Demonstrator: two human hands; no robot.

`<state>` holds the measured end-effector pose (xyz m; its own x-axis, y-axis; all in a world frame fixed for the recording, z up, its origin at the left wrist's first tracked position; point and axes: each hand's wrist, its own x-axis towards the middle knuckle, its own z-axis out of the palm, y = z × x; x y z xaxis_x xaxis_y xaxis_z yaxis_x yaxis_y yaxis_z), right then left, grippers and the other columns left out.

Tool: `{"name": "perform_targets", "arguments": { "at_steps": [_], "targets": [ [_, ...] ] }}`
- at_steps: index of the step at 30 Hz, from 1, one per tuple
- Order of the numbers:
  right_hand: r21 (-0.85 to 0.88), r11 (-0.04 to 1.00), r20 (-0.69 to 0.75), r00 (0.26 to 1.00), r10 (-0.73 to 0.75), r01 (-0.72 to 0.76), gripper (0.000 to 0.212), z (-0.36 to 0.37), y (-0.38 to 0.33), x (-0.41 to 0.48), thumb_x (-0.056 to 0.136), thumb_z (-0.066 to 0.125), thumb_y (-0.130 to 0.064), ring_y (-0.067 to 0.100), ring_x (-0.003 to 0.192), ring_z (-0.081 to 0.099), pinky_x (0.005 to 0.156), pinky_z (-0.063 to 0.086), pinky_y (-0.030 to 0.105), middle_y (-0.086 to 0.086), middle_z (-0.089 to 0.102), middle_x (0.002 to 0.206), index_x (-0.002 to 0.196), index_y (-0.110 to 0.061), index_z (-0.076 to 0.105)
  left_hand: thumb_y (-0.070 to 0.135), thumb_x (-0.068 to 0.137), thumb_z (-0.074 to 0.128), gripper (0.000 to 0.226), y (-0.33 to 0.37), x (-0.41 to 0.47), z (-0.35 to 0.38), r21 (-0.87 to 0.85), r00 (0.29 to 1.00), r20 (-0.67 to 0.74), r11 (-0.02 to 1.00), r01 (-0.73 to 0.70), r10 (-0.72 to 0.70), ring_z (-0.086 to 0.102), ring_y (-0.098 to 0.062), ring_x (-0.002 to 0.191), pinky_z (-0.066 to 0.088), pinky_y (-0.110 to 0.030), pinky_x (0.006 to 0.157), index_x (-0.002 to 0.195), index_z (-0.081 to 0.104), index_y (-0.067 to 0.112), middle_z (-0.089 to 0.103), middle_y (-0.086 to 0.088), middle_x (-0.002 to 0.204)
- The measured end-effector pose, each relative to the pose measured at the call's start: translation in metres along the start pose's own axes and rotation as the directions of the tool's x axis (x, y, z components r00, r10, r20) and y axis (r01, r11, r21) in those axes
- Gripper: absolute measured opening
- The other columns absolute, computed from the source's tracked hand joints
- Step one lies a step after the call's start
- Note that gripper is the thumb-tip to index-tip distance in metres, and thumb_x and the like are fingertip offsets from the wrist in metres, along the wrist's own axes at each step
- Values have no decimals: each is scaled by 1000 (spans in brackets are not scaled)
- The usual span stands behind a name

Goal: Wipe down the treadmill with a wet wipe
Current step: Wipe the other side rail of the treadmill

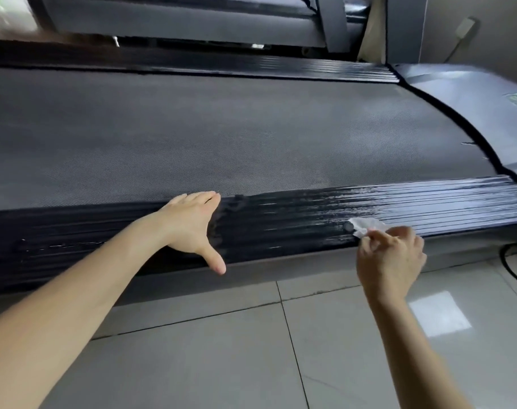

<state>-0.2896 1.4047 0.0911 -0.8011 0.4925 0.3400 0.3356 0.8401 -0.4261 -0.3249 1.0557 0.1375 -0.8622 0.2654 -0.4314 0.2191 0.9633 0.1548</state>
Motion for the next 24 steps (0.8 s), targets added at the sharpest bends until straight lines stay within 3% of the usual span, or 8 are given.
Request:
{"name": "perform_targets", "arguments": {
  "at_steps": [3, 6, 9, 13, 17, 20, 22, 24],
  "targets": [
    [275, 943, 12, 981, 194, -189, 23, 9, -3, 9, 88, 56, -16, 31, 82, 51, 73, 36, 32, 15, 59, 97, 95, -8, 76, 86, 45, 80, 162, 6, -1, -4, 8, 1000, 18, 1000, 21, -21, 0, -23, 159, 8, -40, 129, 164, -5, 16, -4, 1, 173],
    [564, 757, -27, 909, 416, -330, 17, 20, -8, -4, 91, 56, -12, 23, 81, 54, 73, 33, 19, 10, 66, 91, 98, -4, 69, 84, 46, 82, 162, 8, -4, -6, -6, 999, 36, 999, 40, -40, -2, -21, 159, 8, -40, 129, 164, -6, 18, -5, 4, 172],
    [772, 529, 0, 832, 554, -352, 9, 33, -21, -34, 94, 57, -19, 22, 78, 60, 68, 42, 14, 1, 64, 81, 95, -11, 61, 78, 47, 86, 160, 6, -4, -2, -54, 998, 31, 997, 60, -59, -2, -17, 159, 8, -37, 129, 164, -6, 21, -5, 8, 172],
    [871, 320, 118, 791, 601, -374, 15, 63, -51, -74, 90, 53, -29, 29, 72, 64, 70, 55, 39, 7, 68, 75, 81, -18, 56, 71, 47, 91, 158, 3, -4, -1, -145, 996, 47, 986, 77, -71, -5, -9, 157, 8, -37, 129, 164, -5, 27, -7, 16, 170],
    [852, 330, 246, 867, 433, -406, 19, 73, -99, -136, 86, 56, -15, 12, 58, 43, 60, 40, 30, -6, 49, 62, 71, -13, 44, 66, 49, 94, 156, 6, -4, -5, -148, 993, 72, 984, 102, -92, -2, -6, 156, 10, -35, 128, 165, -4, 29, -5, 20, 169],
    [863, 361, 335, 935, 113, -353, 23, 72, -125, -187, 87, 62, -11, 12, 64, 53, 64, 44, 24, -13, 56, 67, 71, -23, 51, 70, 47, 92, 157, 9, -4, -5, -123, 992, 76, 986, 108, -99, -1, -7, 156, 10, -35, 128, 165, -3, 28, -4, 18, 170],
    [879, 408, 290, 956, -46, -247, 14, 75, -123, -195, 90, 64, -21, 12, 71, 60, 68, 49, 23, -12, 63, 74, 77, -24, 60, 71, 48, 91, 157, 10, -4, -6, -116, 991, 83, 987, 110, -101, -1, -7, 156, 10, -34, 128, 165, -3, 26, -4, 17, 170],
    [880, 442, 203, 979, -20, -173, 14, 79, -105, -175, 88, 64, -21, 9, 67, 59, 65, 46, 20, -12, 62, 71, 75, -24, 59, 76, 48, 89, 156, 13, -3, -5, -134, 988, 89, 982, 136, -125, -2, -6, 156, 10, -35, 128, 165, -3, 27, -6, 19, 170]
  ]
}}
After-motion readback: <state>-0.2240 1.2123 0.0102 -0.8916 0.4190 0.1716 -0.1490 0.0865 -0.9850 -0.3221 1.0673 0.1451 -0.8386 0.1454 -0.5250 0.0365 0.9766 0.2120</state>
